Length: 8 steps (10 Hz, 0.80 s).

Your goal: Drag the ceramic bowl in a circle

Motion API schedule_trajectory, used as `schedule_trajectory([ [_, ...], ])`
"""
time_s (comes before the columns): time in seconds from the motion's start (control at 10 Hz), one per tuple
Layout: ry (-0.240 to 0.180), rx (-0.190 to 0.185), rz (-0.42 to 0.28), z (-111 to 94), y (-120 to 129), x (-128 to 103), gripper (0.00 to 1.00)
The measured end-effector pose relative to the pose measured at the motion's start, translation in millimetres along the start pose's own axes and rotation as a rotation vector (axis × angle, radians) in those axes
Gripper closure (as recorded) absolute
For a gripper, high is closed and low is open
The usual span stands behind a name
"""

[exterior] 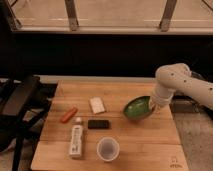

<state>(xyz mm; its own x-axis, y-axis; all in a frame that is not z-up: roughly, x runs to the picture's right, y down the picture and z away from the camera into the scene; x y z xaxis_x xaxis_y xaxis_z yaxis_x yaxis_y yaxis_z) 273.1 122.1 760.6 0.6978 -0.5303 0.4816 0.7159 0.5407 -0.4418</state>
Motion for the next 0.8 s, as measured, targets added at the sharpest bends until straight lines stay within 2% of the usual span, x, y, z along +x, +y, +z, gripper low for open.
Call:
schedule_trajectory([
  [0.1, 0.001, -0.011, -0.007, 2, 0, -4, 1.0],
  [0.4, 0.012, -0.019, -0.054, 4, -39, -25, 1.0],
  [0.8, 0.021, -0.041, -0.091, 8, -50, -20, 1.0],
])
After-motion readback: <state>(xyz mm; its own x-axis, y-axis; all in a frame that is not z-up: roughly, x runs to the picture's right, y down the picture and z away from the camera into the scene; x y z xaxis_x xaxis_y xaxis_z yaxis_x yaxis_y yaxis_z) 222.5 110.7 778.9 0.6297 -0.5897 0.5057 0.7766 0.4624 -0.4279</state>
